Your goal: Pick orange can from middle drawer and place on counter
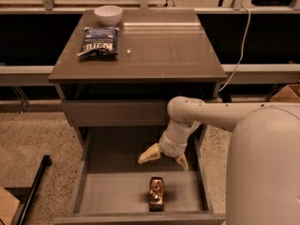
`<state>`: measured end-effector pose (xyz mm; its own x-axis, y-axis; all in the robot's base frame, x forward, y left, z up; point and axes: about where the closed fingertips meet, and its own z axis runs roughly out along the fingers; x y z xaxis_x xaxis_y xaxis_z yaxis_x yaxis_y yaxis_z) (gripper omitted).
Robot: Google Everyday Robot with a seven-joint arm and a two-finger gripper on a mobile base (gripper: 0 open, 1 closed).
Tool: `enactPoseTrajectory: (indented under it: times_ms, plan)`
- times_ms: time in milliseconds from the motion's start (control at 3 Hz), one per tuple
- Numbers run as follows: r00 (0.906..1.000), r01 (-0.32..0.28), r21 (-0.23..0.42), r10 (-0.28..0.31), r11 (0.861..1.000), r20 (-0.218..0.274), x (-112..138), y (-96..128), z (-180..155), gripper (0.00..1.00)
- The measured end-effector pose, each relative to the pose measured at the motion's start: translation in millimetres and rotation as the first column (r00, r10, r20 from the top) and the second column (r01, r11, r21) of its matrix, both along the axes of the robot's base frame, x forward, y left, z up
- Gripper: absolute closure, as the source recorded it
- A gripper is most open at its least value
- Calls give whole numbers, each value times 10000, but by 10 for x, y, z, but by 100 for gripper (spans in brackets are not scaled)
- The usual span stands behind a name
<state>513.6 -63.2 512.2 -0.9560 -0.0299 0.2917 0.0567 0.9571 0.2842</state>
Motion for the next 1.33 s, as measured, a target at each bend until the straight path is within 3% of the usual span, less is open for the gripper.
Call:
enactPoseTrajectory:
  times_ms: [667, 1000, 1333]
  plan:
    - [9989, 417, 1103, -437, 9930, 155, -112, 135, -455, 0]
    - [9983, 538, 1192, -562, 9914, 168, -159, 186, -691, 0]
    - [9952, 973, 363, -971, 9946, -82, -204, 149, -1047, 0]
